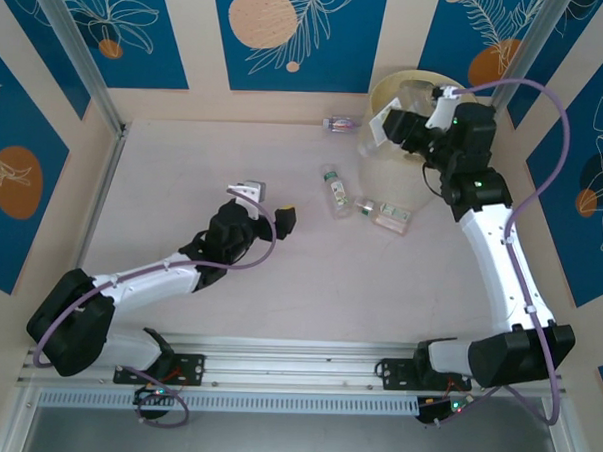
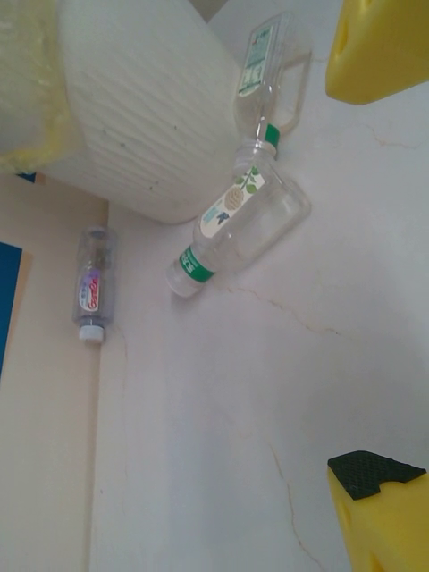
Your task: Put the plastic bottles in the bin
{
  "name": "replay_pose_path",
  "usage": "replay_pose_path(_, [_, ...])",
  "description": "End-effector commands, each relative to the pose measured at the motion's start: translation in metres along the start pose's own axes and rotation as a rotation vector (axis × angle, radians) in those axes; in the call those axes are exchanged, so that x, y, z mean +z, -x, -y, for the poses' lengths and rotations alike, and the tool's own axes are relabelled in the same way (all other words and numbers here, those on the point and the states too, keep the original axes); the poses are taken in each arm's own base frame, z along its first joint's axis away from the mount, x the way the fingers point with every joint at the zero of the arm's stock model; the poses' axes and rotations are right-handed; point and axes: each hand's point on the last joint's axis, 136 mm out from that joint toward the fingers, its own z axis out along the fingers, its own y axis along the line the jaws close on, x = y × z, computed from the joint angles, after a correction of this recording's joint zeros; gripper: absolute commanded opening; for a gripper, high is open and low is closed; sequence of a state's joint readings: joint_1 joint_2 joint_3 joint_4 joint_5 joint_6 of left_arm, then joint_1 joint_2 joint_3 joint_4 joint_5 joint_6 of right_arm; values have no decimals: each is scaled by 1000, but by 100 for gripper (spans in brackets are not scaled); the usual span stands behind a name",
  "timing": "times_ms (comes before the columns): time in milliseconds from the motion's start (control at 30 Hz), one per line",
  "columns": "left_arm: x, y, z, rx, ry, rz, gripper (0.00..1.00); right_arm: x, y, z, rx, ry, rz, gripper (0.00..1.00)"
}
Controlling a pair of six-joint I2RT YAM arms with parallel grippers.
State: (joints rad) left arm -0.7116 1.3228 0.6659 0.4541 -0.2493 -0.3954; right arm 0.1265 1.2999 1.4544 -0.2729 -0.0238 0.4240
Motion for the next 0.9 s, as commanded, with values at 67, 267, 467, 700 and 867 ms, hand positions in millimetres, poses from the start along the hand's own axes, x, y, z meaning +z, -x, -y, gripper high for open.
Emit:
replay_pose_path(67, [1,-5,-19,-32,91,-7,100,-11,52,23,-67,-92,146,30])
replay_pose_path(267, [3,-8,-22,-34,111,-27,100,5,65,75,-33,-226,93,31])
replay_pose_path(467, [3,-11,-22,-39,108,-35,100,44,55,105,-5,-252,-27,35])
replay_pose_path(700, [2,-11,-24,-51,110,-34,100,112,31,123,32,-226,-162,40])
replay_pose_path(867, [-2,-13,-27,-61,118,-31,100,143,-8,146,-59,-378,-262,45])
